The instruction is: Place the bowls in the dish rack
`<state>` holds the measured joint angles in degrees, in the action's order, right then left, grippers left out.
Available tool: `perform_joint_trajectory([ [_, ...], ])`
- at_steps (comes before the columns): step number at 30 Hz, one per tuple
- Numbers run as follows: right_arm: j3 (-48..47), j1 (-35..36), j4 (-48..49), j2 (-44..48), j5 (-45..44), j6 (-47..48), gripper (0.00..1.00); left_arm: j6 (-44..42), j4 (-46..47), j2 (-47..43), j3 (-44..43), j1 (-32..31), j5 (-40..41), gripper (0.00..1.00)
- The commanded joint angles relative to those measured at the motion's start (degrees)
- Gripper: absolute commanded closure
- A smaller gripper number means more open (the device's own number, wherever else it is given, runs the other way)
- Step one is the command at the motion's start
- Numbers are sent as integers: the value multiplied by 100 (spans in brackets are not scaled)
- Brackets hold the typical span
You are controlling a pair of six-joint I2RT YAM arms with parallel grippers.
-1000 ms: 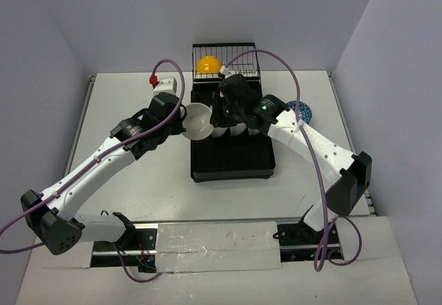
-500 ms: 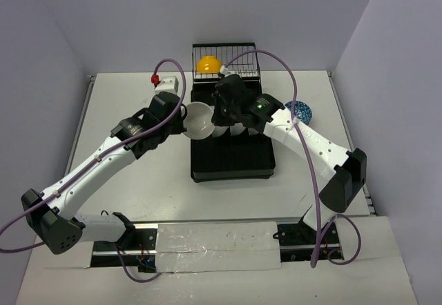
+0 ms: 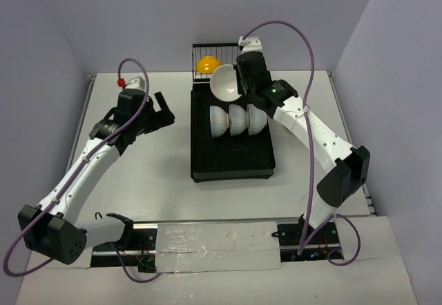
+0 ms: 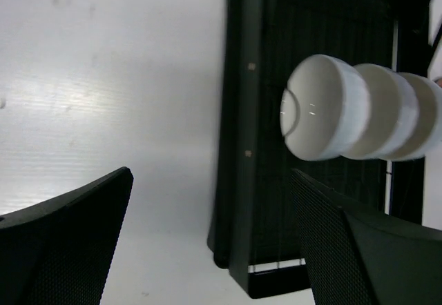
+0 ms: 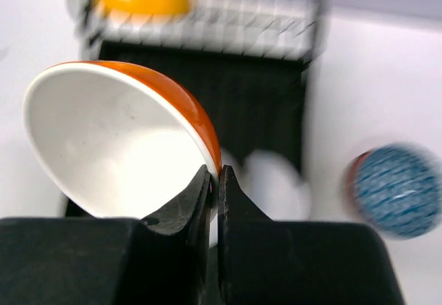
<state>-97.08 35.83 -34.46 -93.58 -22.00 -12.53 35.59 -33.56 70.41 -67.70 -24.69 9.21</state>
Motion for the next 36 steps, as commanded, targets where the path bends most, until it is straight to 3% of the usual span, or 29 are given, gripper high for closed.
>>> perform_joint_trajectory([
  [1,-207,-208,1980,-160,-1400,1680,100,79,385,-466,449,648,-1008,1],
  [4,-40,-278,3090,-476,-1972,2981,100,-70,438,-537,696,1132,-1307,1],
  [6,30,-296,4425,-791,-2194,4097,100,-227,561,-581,977,1395,-1457,1],
  [8,83,-323,5853,-1021,-2230,5280,100,-359,788,-634,1345,1510,-1492,1],
  [11,-47,-393,7237,-1653,-2037,6591,100,-597,1008,-529,1758,1818,-1703,1],
  [14,-513,-489,7908,-2383,-1931,7402,100,-773,1158,-458,2102,2099,-1949,1],
  [24,-971,-700,8868,-3570,-1650,8293,100,-870,1484,-432,2551,2205,-1967,1],
  [36,935,-780,10169,-3456,-1175,8663,100,-958,1651,-291,2666,2205,-1678,1],
])
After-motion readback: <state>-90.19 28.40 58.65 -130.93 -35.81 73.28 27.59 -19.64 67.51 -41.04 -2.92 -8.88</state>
